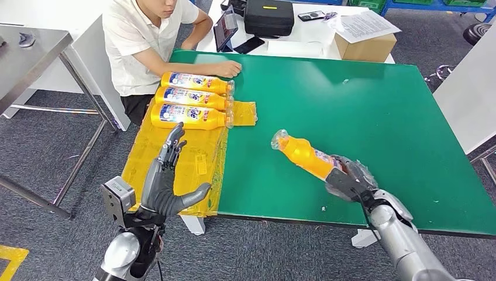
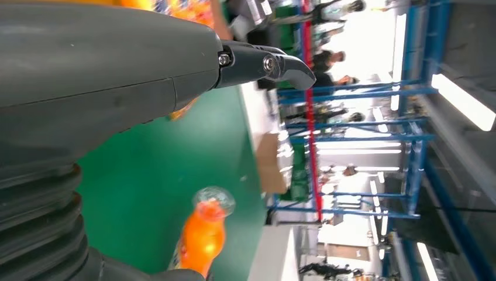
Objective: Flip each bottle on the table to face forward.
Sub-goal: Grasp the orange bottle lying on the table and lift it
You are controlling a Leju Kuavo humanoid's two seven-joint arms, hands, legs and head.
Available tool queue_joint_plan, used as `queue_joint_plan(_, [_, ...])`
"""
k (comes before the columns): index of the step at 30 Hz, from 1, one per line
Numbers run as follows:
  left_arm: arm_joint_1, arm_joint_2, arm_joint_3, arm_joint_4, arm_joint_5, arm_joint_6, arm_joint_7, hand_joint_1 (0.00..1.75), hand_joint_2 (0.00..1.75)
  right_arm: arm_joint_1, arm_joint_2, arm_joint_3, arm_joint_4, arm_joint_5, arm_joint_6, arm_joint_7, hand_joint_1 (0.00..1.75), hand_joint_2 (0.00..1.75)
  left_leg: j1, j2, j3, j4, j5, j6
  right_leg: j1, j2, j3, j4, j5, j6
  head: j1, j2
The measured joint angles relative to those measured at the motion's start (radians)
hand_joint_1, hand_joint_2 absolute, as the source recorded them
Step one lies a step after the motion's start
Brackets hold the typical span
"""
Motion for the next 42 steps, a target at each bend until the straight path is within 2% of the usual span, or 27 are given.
queue_joint_plan(5, [0.031,-0.018,-0.005,0.035,0.057,-0.014,0.035,0.00,1.75,0.091,0.053,-0.040,-0.124,-0.074,-0.019,-0.056,1.75,1.75,0.001,0.001,-0.001,0.000,0.000,-0.001,0.001,0.001,-0.001,0.000,0.000,0.000,0.000,0.000])
queue_joint_plan(10, [0.061,-0.035,-0.049,0.092,0.129,-0.016,0.060,0.00,1.75,0.204,0.145,-0.051,-0.318,-0.149,-0.072,-0.107,1.75,1.75,0.001,0.000,-0.008,0.000,0.001,-0.001,0.001,0.001,-0.007,0.002,0.000,-0.001,-0.001,0.000])
queue_joint_plan(18, [0.061,-0.037,-0.110,0.147,0.173,0.007,0.072,0.00,1.75,0.234,0.245,-0.009,-0.490,-0.225,-0.121,-0.131,1.75,1.75,0.001,-0.002,-0.013,0.000,0.001,-0.001,0.000,-0.001,-0.012,0.002,0.000,0.000,0.000,0.000])
queue_joint_plan(27, [0.003,-0.038,-0.135,0.165,0.253,0.014,0.078,0.00,1.75,0.192,0.327,0.183,-0.507,-0.202,-0.155,-0.157,1.75,1.75,0.001,-0.003,-0.016,0.000,0.001,-0.001,0.000,-0.001,-0.015,0.003,0.000,-0.001,0.000,0.000])
queue_joint_plan(34, [-0.009,-0.038,-0.142,0.165,0.268,0.016,0.075,0.00,1.75,0.174,0.338,0.249,-0.495,-0.208,-0.159,-0.155,1.75,1.75,0.000,-0.003,-0.017,0.000,0.002,-0.001,0.000,-0.001,-0.016,0.003,0.000,0.000,0.000,0.000])
queue_joint_plan(42, [-0.025,-0.044,-0.144,0.140,0.303,0.014,0.057,0.00,1.75,0.137,0.349,0.335,-0.409,-0.196,-0.100,-0.151,1.75,1.75,0.001,-0.003,-0.017,0.000,0.002,-0.001,0.000,-0.001,-0.016,0.004,0.000,0.000,0.000,0.000])
